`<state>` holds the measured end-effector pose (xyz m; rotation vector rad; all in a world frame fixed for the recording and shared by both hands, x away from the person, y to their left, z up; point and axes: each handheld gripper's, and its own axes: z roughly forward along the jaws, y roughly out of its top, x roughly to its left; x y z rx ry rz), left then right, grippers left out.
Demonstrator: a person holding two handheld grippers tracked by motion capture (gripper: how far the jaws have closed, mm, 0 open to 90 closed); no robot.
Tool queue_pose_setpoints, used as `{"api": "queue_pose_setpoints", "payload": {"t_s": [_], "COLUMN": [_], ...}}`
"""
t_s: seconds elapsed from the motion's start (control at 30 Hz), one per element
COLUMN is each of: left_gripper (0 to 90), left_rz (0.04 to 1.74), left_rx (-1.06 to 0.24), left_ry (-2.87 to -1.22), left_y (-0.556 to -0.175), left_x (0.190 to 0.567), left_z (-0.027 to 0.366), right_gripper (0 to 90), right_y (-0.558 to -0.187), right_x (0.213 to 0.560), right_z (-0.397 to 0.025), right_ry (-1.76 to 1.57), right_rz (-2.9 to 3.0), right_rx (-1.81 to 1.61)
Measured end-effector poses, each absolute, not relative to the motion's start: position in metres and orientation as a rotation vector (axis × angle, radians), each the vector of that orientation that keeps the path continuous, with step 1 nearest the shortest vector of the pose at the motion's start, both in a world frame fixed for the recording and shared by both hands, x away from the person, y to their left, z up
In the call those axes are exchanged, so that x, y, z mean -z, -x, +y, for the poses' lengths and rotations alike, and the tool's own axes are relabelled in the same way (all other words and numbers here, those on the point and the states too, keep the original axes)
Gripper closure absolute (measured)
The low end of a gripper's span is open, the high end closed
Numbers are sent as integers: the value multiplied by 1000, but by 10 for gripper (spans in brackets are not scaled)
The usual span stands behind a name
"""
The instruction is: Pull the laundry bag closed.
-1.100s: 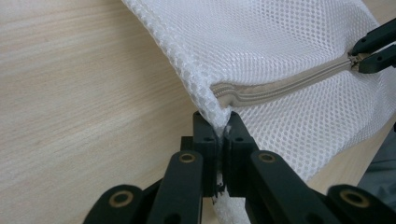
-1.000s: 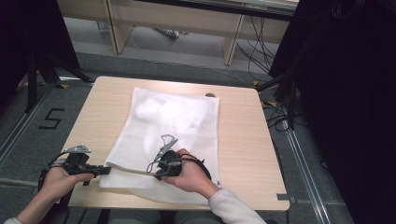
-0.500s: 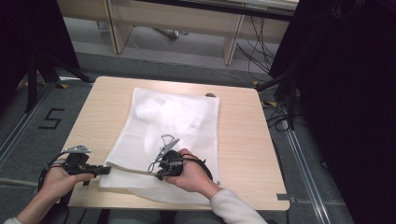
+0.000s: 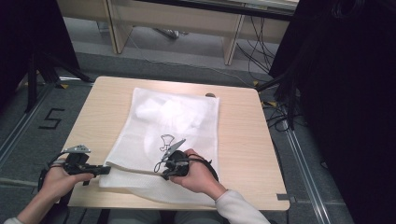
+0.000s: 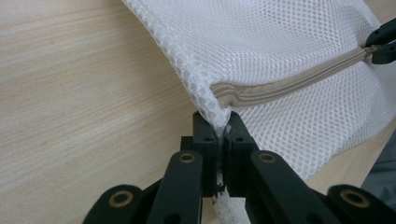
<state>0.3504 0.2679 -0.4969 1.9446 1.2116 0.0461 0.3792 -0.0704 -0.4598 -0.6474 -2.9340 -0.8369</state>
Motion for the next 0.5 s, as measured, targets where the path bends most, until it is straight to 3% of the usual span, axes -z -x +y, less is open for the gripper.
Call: {"api": "queue_pose_setpoints", "payload": {"t_s": [0.5], "left_gripper": [856], "left_rz": [1213], "left_rx": [-50], "left_ry": [-1936], "left_y": [-350], "left_x": [497], "left_z": [268], "right_gripper": [827], "right_y": [-377], "right_x": [458], "right_z": [-75], "right_ry": [647], "right_rz": [-2942], "right_rx": [837]}}
